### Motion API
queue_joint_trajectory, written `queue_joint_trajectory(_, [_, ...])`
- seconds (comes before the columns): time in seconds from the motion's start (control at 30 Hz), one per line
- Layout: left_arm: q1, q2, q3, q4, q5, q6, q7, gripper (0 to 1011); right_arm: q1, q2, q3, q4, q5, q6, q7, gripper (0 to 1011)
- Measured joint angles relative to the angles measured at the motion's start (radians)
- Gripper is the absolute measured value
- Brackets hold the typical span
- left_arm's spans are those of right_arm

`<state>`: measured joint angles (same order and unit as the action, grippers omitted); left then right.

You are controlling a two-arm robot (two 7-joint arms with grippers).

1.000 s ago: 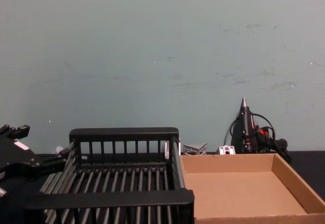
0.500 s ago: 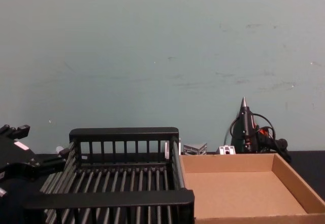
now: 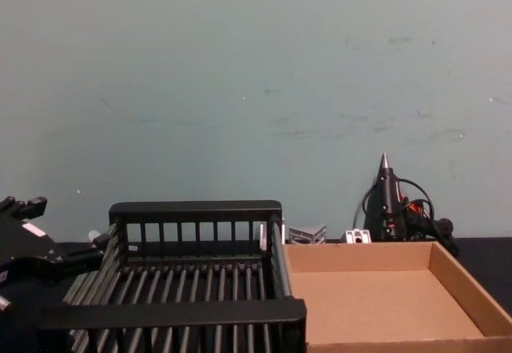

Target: Pick up the white tape and place it into the black box , Pick up the silver tape and place it into the brown box.

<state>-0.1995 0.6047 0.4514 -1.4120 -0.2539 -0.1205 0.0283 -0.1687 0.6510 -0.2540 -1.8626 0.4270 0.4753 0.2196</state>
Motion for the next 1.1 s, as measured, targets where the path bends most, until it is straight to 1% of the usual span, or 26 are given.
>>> queue_joint_trajectory(0.4, [0.000, 0.000, 0.000, 0.000, 0.000, 0.000, 0.000, 1001, 0.007, -0.019, 0.007, 0.011, -0.027, 0.013, 0.019, 1002])
queue_joint_trajectory(0.77, [0.000, 0.000, 0.000, 0.000, 0.000, 0.000, 0.000, 1001, 0.022, -0.049, 0.014, 0.031, -0.053, 0.025, 0.036, 1002])
queue_joint_trajectory(1.1, [0.000, 0.000, 0.000, 0.000, 0.000, 0.000, 0.000, 1001, 0.026, -0.063, 0.018, 0.039, -0.075, 0.031, 0.054, 1002])
